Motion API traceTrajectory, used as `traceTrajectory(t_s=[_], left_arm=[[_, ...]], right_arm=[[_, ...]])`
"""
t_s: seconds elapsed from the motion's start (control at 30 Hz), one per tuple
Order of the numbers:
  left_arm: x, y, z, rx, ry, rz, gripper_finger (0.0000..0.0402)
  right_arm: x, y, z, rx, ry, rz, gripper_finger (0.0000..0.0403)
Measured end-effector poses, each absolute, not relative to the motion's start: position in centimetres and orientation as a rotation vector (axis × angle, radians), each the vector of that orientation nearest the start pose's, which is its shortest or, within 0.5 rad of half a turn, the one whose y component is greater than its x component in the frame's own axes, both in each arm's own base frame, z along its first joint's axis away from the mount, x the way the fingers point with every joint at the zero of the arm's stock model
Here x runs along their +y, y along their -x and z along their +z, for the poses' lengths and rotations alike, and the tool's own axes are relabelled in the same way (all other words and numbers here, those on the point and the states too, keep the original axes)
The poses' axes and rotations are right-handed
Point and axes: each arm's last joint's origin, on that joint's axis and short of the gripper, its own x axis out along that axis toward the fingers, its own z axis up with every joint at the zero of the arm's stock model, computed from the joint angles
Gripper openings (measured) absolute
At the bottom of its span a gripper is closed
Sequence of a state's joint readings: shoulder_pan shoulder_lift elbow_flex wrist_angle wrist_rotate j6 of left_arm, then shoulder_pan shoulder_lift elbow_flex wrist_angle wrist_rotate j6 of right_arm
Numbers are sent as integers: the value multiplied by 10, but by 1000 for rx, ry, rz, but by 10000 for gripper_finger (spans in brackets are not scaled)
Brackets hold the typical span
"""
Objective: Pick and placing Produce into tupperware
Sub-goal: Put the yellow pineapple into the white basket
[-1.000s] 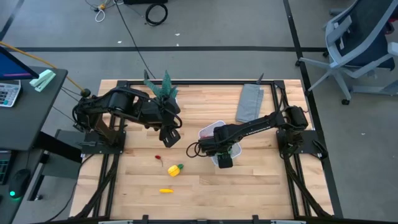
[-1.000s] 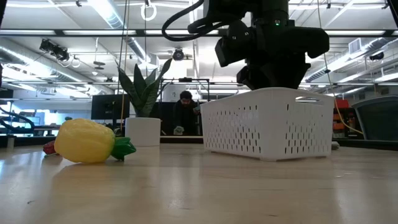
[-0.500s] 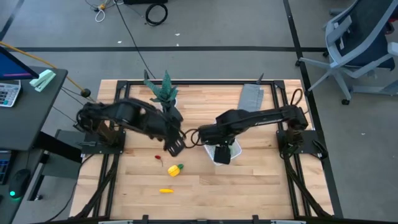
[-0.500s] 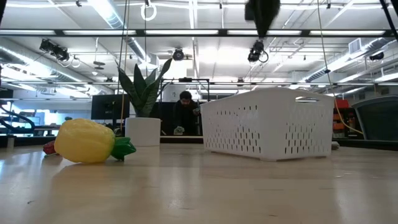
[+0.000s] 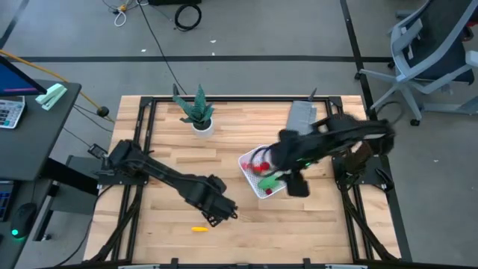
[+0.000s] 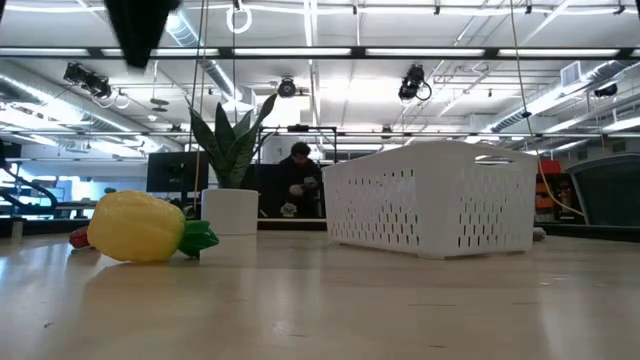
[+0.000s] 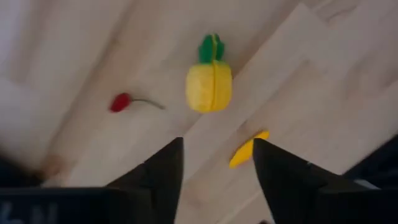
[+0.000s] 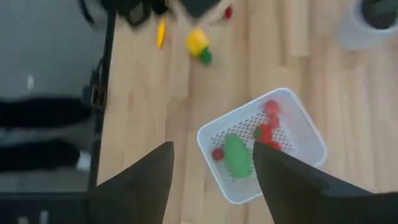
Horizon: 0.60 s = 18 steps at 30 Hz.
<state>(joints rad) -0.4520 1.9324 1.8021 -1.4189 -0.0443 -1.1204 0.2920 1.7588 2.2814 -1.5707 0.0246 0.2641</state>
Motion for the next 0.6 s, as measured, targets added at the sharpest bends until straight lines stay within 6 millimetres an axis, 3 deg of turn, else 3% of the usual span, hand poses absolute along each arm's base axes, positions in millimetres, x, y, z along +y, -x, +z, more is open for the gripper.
traceTrajectory(t_s=[0.1, 0.23, 0.43, 0.6], left_arm=[[-158, -334, 248, 1493, 557, 499, 236], [-155, -336, 219, 1511, 620, 456, 273], [-149, -335, 207, 1520, 597, 443, 288], [-142, -335, 200, 1541, 549, 405, 289]], right_arm=[[81, -256, 477, 965, -121, 51, 229], [75, -213, 501, 849, -163, 28, 229], [65, -164, 524, 703, -206, -23, 229], [60, -144, 531, 657, -215, -3, 229]])
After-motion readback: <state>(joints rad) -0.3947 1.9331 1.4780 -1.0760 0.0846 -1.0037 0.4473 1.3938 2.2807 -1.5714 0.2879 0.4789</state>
